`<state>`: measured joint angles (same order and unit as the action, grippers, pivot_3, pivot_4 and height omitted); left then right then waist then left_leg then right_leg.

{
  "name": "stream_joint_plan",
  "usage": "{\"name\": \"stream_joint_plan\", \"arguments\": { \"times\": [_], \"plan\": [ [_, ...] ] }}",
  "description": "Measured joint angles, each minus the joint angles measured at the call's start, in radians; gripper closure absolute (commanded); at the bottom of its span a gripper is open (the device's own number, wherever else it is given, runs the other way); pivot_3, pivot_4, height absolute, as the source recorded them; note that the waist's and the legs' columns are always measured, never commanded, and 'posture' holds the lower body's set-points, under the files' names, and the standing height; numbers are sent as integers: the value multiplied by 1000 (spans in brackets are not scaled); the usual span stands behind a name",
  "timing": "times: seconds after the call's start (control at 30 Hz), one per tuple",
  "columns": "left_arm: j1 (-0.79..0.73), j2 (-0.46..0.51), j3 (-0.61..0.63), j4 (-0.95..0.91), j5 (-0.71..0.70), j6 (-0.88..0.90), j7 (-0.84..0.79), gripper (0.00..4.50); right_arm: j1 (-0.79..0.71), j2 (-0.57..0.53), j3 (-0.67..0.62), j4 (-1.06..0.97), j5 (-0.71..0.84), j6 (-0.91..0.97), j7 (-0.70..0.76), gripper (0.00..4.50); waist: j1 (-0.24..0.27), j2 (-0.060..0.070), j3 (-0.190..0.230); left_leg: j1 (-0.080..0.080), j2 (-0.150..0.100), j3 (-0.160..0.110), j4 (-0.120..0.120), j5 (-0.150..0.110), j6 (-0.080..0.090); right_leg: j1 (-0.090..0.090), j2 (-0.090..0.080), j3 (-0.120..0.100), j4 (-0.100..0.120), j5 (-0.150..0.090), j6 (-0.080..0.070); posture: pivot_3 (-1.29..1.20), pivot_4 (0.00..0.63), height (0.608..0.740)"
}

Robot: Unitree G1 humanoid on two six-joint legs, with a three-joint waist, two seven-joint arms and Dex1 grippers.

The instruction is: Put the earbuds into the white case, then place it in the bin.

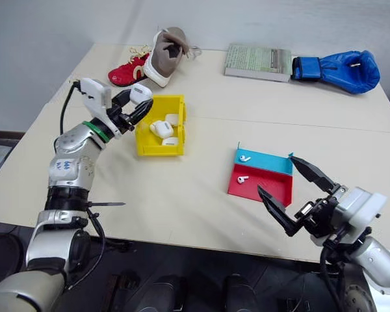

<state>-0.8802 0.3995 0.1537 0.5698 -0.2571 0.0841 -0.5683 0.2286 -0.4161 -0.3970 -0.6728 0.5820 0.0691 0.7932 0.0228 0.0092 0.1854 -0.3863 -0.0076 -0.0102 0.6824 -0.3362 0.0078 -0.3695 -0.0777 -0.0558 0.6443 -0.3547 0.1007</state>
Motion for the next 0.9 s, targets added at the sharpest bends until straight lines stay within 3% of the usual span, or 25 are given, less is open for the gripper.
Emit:
{"name": "stream_joint_plan", "arguments": {
  "times": [0.13,0.17,0.3,0.4,0.5,0.63,0.73,0.8,0.9],
  "plan": [
    [-43,0,-19,113,30,-31,-24,149,-14,-2,45,16,-26,-5,-11,0,-2,0,0,-1,0,5,-1,0,0,-5,0,-2,3,0,0,0,150,740],
    [-45,1,-21,124,33,-40,-38,20,-15,-2,52,16,-31,-6,-13,0,-2,0,0,-1,0,5,0,0,0,-5,0,-3,3,0,0,0,150,740],
    [-40,27,-23,114,25,-42,-111,20,-13,-10,86,36,-47,-15,-9,0,-6,0,0,-1,1,6,0,0,0,-5,-1,-2,4,0,0,0,150,740],
    [24,98,12,-8,-40,4,-198,20,-19,-42,83,83,-52,-31,14,0,-24,0,0,-1,2,7,0,0,0,-6,-2,2,4,0,0,0,150,740],
    [193,222,61,-237,-181,102,-394,20,-37,-104,56,162,-46,-50,66,0,-41,0,0,0,3,7,-1,0,0,-6,-2,7,4,0,0,0,150,740],
    [558,379,176,-490,-320,182,-620,20,-64,-212,1,294,-35,-82,179,0,-51,0,0,2,4,6,0,0,0,-4,-3,11,2,-1,-2,0,150,740],
    [817,404,280,-554,-251,129,-572,20,-92,-296,-12,415,-33,-124,296,0,-47,0,0,6,4,5,0,0,0,2,-4,11,-1,-1,-3,0,150,740],
    [931,403,324,-565,-174,82,-505,20,-105,-329,-15,478,-34,-144,355,0,-35,-1,1,15,4,4,-4,-1,2,12,-4,11,-7,-2,-4,0,150,740],
    [1041,383,384,-614,-131,-1,-456,20,-113,-365,-12,535,-42,-185,423,0,-20,-1,0,16,4,3,-4,-3,4,13,-6,11,-9,-2,-4,0,150,740]
  ]
}}
